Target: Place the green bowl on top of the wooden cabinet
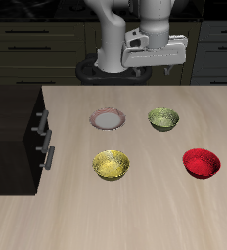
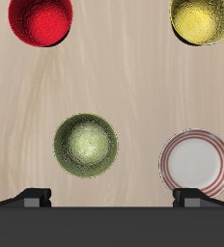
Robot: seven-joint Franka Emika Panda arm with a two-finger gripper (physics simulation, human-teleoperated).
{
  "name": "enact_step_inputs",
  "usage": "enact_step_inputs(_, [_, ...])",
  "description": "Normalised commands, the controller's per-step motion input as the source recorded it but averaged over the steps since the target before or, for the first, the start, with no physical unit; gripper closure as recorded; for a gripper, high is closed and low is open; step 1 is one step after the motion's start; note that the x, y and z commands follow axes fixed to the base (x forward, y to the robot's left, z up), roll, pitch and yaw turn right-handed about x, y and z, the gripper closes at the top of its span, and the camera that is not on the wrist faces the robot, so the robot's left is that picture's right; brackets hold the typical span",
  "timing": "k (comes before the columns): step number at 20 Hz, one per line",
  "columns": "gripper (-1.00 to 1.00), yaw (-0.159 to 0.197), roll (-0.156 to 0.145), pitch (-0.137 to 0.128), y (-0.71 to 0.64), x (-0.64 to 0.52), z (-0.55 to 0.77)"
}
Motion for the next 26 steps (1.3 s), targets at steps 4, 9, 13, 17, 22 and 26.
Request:
enact_step_inputs(4, [-1.0,-0.004,-0.012,0.03,-0.07,0.1,-0.29])
enact_step_inputs(9, [-1.0,0.016,0.0,0.045,0.07,0.05,-0.41])
enact_step_inputs(13, [-1.0,-0.012,0.018,0.027,0.07,-0.01,-0.25])
enact_step_inputs(17, [-1.0,-0.012,-0.004,0.034,0.03,-0.04,-0.23])
enact_step_inputs(22, [-1.0,-0.019,0.003,0.042,0.01,0.0,-0.2])
enact_step_inputs(26, [-1.0,-0.009,-0.005,0.004,-0.02,-0.02,-0.07])
